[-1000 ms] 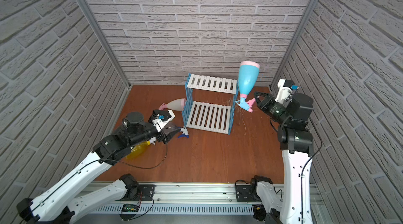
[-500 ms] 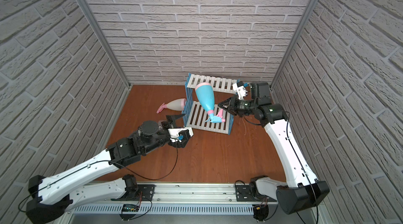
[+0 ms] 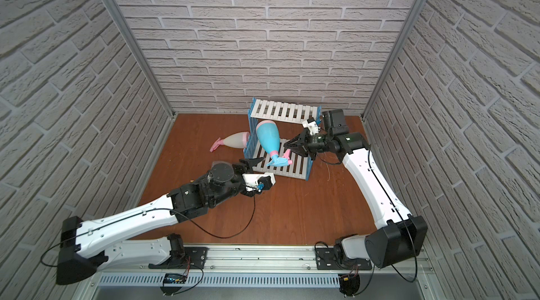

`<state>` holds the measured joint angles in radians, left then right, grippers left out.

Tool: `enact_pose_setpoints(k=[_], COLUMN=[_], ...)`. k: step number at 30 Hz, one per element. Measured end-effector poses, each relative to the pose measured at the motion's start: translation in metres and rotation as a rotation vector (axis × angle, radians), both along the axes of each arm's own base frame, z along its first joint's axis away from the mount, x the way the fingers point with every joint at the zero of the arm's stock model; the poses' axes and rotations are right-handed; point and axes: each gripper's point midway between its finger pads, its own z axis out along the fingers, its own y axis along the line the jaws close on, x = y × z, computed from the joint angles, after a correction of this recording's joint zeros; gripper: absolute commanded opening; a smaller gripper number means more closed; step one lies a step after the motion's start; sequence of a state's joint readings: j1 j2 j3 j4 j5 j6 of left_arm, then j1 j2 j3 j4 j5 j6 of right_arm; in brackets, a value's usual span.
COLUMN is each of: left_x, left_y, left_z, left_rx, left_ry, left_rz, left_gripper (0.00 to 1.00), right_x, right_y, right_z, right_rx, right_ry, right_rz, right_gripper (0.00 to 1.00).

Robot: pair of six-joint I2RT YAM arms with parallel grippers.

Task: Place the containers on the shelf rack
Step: 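Pick up a container from the center of the board.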

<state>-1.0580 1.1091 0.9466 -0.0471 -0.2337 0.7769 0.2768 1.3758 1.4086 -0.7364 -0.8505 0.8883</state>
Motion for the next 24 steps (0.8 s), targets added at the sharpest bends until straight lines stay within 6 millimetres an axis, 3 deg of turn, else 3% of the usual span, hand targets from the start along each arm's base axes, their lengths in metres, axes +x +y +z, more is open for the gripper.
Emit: enact_pose_setpoints(k=[20,24], left_x=[0.017,0.023], left_y=[-0.013,-0.009], left_z=[0.008,0.009], left_rx=[-0.054,-0.045], left_ry=[-0.049,-0.077], left_rz=[0.047,0.083], left_gripper=[0.26,0.15], right_x=[-0.004,-0.002], right_y=[0.006,0.005], right_z=[0.006,0.007], right_rx=[0.055,0.058], right_ry=[0.047,0.043], right_rz=[0.019,0.01], right_gripper=[0.03,0.03])
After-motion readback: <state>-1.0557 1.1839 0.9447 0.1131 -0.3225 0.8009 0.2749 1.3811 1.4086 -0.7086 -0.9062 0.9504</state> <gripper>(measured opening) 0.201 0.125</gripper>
